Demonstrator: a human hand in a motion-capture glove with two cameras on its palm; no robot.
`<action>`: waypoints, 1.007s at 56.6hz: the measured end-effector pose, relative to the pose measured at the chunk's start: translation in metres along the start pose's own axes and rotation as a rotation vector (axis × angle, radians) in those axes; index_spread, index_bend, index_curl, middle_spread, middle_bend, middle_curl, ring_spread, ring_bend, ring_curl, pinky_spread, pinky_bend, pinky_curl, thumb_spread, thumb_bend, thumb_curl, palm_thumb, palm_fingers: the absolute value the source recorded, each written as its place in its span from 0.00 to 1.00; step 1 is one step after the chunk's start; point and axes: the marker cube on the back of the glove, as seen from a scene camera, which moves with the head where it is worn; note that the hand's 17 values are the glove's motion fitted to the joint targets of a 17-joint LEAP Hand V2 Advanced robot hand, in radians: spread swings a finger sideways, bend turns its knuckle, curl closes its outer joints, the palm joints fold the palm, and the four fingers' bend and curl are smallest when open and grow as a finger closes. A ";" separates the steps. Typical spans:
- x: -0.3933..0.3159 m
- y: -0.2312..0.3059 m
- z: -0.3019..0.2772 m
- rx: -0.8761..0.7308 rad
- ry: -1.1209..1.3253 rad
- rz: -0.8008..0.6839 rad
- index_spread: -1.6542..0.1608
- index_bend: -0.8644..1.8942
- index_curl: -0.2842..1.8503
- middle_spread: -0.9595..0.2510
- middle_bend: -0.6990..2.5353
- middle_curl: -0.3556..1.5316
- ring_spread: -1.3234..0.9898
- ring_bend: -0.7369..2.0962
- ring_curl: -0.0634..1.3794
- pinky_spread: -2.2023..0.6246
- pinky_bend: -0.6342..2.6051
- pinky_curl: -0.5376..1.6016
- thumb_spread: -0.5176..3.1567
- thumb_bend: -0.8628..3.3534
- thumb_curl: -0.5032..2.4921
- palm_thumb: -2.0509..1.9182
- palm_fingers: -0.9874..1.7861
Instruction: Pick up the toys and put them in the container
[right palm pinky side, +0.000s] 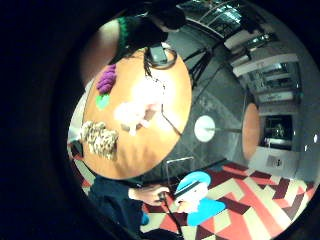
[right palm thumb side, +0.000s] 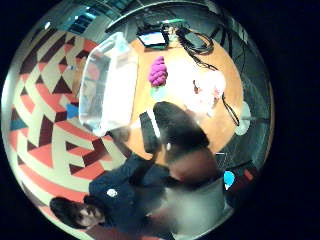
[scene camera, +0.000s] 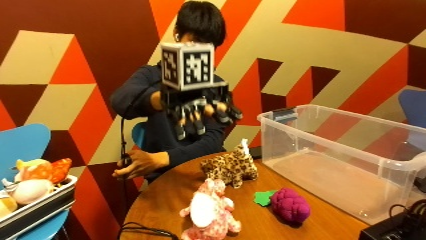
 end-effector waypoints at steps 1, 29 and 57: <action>0.003 -0.009 0.012 -0.004 0.005 0.010 0.76 0.35 0.22 0.78 0.25 0.31 0.57 0.32 0.15 0.79 0.43 0.41 0.52 0.20 0.24 0.51 0.29; -0.003 -0.050 0.197 -0.079 -0.097 0.359 0.74 0.38 0.23 0.82 0.21 0.21 0.60 0.52 0.28 0.76 0.62 0.47 0.51 0.23 0.27 0.58 0.34; -0.002 -0.057 0.181 0.175 -0.138 0.287 0.73 0.48 0.33 0.59 0.36 0.26 0.40 0.66 0.42 0.64 0.55 0.44 0.38 0.28 0.39 0.73 0.70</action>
